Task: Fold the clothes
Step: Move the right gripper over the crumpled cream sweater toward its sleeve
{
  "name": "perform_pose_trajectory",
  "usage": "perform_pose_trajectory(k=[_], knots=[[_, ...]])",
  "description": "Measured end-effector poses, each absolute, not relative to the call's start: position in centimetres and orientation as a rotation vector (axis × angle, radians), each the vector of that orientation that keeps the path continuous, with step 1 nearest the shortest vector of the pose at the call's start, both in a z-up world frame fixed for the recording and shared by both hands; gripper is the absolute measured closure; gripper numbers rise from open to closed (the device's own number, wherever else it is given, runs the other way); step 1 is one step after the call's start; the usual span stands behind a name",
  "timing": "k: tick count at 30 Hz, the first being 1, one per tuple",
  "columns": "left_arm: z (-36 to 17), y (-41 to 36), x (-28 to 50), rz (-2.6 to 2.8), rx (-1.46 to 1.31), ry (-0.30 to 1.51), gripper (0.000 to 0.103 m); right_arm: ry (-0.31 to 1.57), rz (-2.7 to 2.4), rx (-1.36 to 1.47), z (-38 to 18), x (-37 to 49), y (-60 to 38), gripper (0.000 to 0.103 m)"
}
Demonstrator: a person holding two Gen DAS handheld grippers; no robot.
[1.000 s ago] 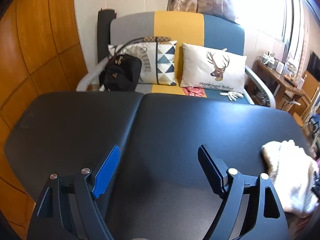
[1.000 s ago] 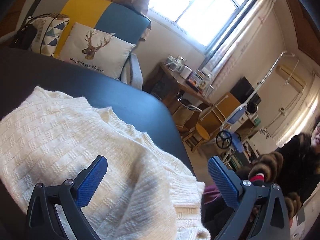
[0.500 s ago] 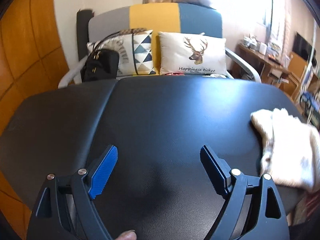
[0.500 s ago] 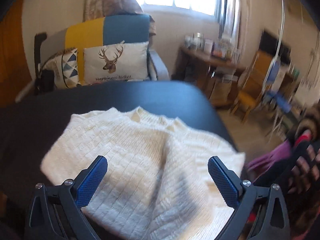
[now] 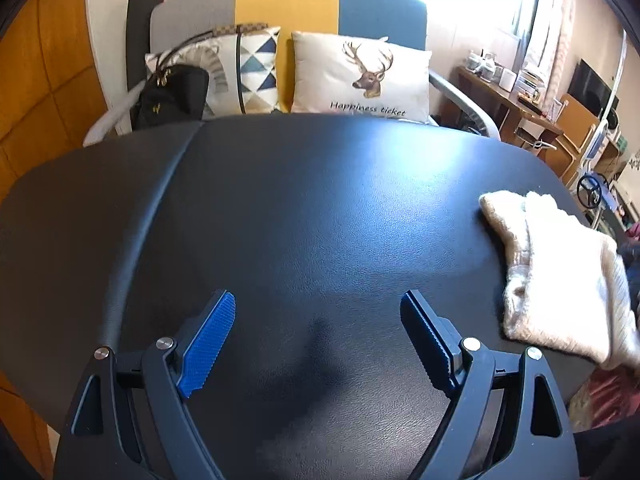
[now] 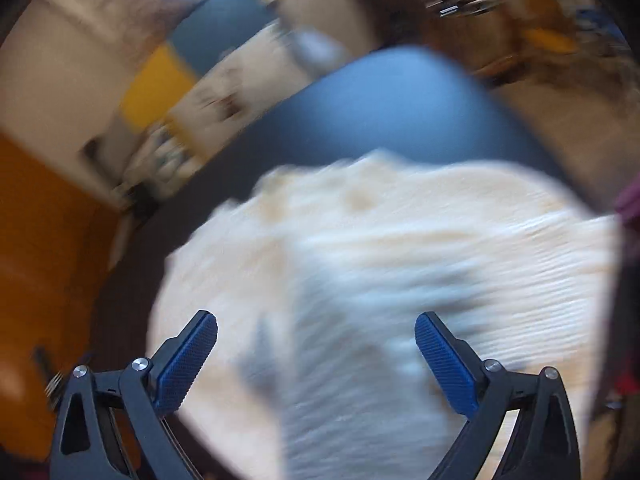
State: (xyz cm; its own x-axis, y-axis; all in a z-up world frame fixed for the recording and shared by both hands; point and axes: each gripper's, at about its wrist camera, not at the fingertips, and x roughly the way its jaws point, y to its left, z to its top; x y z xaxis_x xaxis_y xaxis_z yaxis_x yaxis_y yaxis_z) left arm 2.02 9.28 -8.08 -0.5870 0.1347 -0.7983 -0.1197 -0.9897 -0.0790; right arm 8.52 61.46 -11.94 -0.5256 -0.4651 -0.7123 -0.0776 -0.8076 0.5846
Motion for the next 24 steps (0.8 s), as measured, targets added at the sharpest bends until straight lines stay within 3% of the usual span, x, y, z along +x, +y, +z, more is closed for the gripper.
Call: perform_pose_trajectory(k=[8,13,18,19,21,24], knots=[[-7.7,7.7,1.4,2.584,-1.398,-0.090,0.016,-0.329,-1.896,1.456,-11.8,21.5,45.2,0.001],[-8.1,5.7,1.5,2.556,-1.432,-0.224,0.016,-0.329,-2.138,1.313,-5.8,23.4,47.7,0.001],[-9.7,4.4,2.8,2.523,-1.547,-0.247,0.016,-0.324,-2.580,1.266,-3.8,16.5,52.7,0.000],[-10.2,4.1,3.0,2.505,-1.585,-0.258,0.016,-0.390,-2.643,1.338,-4.8,14.6,54.1,0.000],[-11.1,3.5,3.8,2.474,-1.650,-0.291,0.016,-0.739,-2.677,1.441,-8.0,12.2,57.9,0.000],[-12.0,2.8,5.0,2.473,-1.691,-0.282,0.016,-1.173,-2.795,1.334,-11.6,13.1,62.8,0.001]])
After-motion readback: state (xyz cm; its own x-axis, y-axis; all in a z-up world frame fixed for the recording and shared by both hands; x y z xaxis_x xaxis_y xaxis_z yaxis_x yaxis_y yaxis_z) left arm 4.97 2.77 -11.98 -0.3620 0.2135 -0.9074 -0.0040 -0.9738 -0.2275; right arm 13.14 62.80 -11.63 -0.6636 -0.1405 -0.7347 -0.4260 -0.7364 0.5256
